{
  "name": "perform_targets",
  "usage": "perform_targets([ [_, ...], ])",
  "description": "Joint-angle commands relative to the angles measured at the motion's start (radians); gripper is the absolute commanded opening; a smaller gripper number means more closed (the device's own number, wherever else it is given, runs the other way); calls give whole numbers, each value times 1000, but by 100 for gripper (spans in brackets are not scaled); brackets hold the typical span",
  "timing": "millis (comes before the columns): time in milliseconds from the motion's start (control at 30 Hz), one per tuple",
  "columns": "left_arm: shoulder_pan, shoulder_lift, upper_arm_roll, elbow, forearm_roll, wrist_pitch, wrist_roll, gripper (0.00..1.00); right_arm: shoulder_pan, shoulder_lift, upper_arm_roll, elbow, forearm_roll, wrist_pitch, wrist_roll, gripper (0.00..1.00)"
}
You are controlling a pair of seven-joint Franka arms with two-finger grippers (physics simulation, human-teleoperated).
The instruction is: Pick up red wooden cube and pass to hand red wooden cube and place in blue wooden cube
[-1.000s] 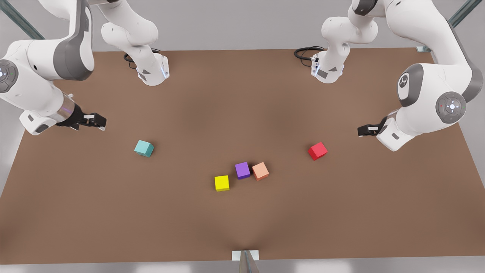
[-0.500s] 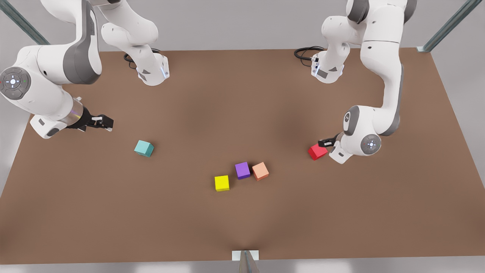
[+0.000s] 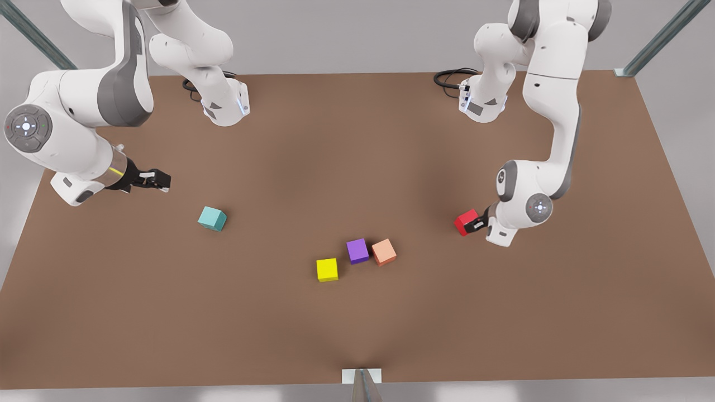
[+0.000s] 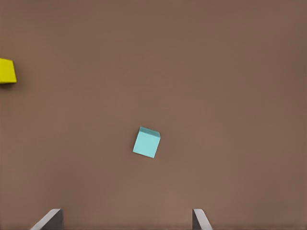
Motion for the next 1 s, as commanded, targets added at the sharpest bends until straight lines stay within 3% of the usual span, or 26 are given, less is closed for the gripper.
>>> perform_targets([
  [0,-1,1,0,-3,2,23,-163,100,0,0,0,0,1,-8,-1,100],
  [867,-20,129,-17,-27,-7,158,-128,100,3,17,1,-1,2,-37,2,100],
  [967,-20,132,-17,-27,-7,175,-128,71,3,19,3,-1,2,-39,2,100],
])
